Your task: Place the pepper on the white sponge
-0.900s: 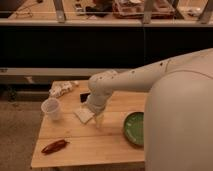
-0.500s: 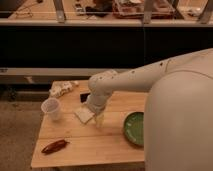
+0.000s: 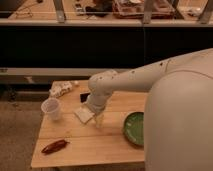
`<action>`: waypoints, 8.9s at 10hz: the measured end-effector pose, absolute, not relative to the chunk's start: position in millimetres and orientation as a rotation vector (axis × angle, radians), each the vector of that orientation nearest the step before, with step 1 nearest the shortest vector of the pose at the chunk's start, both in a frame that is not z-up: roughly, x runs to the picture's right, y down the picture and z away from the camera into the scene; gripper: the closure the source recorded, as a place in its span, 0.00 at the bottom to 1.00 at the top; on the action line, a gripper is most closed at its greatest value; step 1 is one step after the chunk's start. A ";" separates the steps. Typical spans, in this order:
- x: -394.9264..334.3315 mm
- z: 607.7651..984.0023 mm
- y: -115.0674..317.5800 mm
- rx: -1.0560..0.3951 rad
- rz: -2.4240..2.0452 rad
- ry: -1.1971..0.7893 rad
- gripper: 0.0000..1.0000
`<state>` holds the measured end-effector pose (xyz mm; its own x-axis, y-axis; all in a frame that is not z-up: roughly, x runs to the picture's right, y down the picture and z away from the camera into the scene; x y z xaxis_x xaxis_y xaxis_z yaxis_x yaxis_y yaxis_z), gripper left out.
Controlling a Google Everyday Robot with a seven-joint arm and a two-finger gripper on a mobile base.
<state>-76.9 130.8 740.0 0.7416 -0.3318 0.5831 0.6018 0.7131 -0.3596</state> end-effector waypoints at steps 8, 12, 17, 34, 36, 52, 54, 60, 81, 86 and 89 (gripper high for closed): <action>-76.9 740.0 130.9 -0.568 -0.543 -0.512 0.25; -77.1 739.9 131.0 -0.569 -0.540 -0.511 0.25; -133.4 720.0 145.0 -0.544 -0.475 -0.623 0.25; -226.3 776.8 263.2 -0.749 -0.389 -0.904 0.25; -235.5 777.1 267.2 -0.789 -0.378 -0.939 0.25; -208.0 735.3 209.8 -0.762 -0.382 -0.943 0.75; -181.8 726.0 207.8 -0.762 -0.349 -0.927 0.75; -76.8 706.2 190.4 -0.689 -0.221 -0.808 0.75; -49.0 765.7 81.8 -0.513 -0.057 -0.787 0.75; -58.4 811.2 79.2 -0.518 -0.002 -0.844 0.75; -67.1 830.3 84.7 -0.525 0.021 -0.901 0.75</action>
<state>-67.1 84.7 830.3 0.6291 0.2337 0.7414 0.1985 0.8738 -0.4439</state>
